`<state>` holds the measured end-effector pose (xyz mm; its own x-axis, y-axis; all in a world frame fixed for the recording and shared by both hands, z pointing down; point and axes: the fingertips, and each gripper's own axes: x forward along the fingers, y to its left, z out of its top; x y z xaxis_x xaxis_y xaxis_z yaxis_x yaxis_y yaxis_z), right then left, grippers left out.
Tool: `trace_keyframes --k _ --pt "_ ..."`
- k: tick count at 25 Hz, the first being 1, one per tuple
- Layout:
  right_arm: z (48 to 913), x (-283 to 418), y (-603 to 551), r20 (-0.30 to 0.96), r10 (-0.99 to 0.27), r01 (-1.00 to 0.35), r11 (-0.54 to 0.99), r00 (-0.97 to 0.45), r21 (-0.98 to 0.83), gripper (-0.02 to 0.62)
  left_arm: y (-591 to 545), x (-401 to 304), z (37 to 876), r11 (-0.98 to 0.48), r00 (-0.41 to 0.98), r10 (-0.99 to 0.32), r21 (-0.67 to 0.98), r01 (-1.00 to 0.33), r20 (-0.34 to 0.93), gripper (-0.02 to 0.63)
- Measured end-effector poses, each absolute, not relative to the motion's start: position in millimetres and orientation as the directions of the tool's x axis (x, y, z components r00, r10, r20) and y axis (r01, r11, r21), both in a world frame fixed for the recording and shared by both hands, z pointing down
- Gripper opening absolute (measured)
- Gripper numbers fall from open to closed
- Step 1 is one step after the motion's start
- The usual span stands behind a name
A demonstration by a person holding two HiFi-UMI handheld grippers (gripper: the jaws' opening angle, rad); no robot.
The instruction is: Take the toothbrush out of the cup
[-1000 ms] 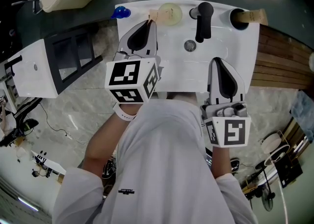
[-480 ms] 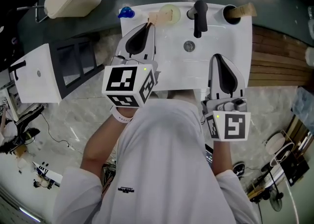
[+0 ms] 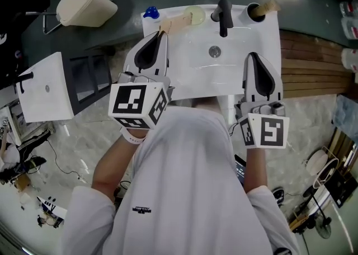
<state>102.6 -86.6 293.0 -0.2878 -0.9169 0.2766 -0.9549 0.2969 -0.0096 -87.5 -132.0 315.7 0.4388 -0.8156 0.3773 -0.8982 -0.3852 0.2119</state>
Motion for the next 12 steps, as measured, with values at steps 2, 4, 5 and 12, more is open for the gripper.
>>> trace_keyframes --k 2,4,5,12 --pt "284.9 101.8 -83.2 0.261 -0.925 -0.958 0.286 -0.275 0.005 0.008 -124.5 -95.6 305.6 -0.39 0.441 -0.822 0.206 -0.897 0.361 0.006" --pt "277.5 101.4 -79.7 0.246 -0.934 -0.962 0.272 -0.26 0.016 0.008 -116.6 -103.8 297.5 -0.395 0.442 -0.827 0.2 -0.897 0.349 0.006" --pt "274.5 101.7 -77.9 0.24 -0.937 -0.964 0.265 -0.253 0.018 0.008 -112.5 -107.4 294.5 -0.398 0.443 -0.828 0.196 -0.896 0.345 0.006" --pt "265.7 110.5 -65.3 0.227 -0.954 -0.979 0.204 -0.195 0.015 0.008 -85.5 -126.4 286.3 -0.41 0.448 -0.828 0.179 -0.894 0.339 0.006"
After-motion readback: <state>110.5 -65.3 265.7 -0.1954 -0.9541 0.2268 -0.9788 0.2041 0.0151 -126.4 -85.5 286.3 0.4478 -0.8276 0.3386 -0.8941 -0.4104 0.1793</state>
